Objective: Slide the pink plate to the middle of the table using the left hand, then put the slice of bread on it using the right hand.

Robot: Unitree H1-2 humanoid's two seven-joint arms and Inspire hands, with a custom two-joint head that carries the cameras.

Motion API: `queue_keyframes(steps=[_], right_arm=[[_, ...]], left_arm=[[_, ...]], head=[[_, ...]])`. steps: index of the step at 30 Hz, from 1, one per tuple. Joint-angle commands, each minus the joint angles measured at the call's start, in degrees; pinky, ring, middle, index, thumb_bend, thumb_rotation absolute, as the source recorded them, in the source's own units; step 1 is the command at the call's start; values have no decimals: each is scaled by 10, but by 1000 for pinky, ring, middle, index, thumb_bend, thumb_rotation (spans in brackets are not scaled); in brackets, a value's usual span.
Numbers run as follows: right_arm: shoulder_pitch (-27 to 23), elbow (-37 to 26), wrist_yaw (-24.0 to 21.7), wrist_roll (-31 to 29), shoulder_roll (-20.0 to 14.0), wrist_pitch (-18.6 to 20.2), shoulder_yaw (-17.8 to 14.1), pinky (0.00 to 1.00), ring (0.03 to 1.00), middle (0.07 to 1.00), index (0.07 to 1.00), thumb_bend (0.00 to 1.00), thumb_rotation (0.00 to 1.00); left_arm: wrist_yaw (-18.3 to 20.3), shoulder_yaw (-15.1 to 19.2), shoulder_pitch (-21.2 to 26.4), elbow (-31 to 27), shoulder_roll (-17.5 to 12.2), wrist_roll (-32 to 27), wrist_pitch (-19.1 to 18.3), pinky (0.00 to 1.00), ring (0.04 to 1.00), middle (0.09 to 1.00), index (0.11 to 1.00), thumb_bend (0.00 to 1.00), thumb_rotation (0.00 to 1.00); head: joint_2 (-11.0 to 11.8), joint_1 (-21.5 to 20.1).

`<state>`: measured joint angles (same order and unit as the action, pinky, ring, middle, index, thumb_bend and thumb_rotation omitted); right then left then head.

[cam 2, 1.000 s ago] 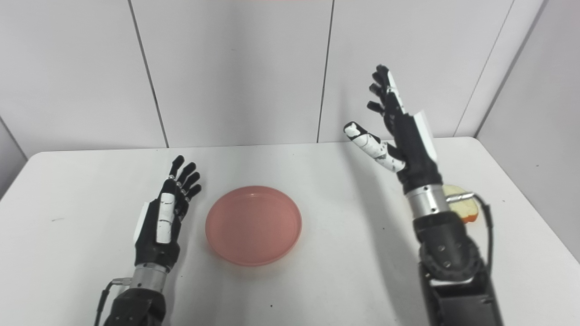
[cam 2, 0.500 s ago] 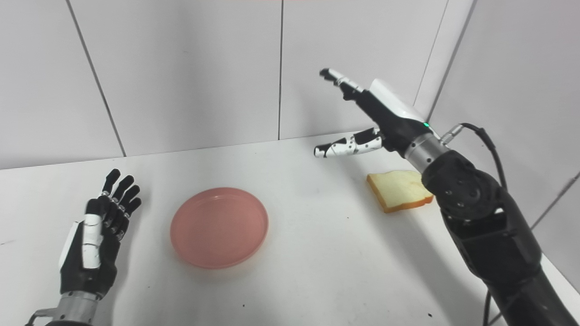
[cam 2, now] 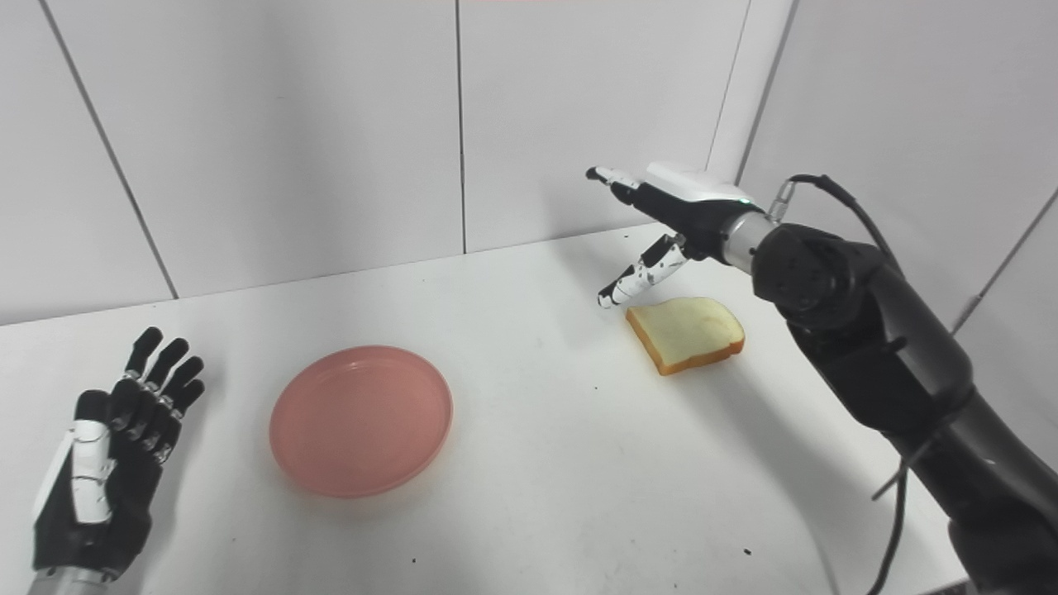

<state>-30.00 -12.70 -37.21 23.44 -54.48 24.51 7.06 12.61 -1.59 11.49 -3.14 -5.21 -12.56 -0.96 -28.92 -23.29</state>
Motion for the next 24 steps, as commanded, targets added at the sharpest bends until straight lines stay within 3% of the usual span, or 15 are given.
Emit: queue_keyframes(steps=[1,5,9,21,24], right_arm=[[-29,-2,-8,14,-36,-19,-2,921,1000,1000,1000,1000,331],[-38,7,-44,50,-60,2,22,937,1000,1000,1000,1000,360],[-45,31,-61,83,-72,-7,39,929,1000,1000,1000,1000,399],[-64,103,-84,121,-66,-27,74,924,1000,1000,1000,1000,362],[-63,118,-75,135,-63,-50,83,992,1000,1000,1000,1000,372]], left_arm=[[10,6,11,-20,-10,-8,15,969,952,970,975,767,1000],[10,12,11,-18,-14,-13,15,967,950,969,976,772,1000],[14,13,11,-11,-19,-13,19,965,952,971,977,758,1000],[21,19,7,-11,-29,-21,8,958,953,974,986,746,1000],[26,19,7,-8,-31,-22,10,958,958,978,989,744,1000]], head=[[-2,-5],[-4,-12],[-7,-14],[-11,-24],[-10,-29]])
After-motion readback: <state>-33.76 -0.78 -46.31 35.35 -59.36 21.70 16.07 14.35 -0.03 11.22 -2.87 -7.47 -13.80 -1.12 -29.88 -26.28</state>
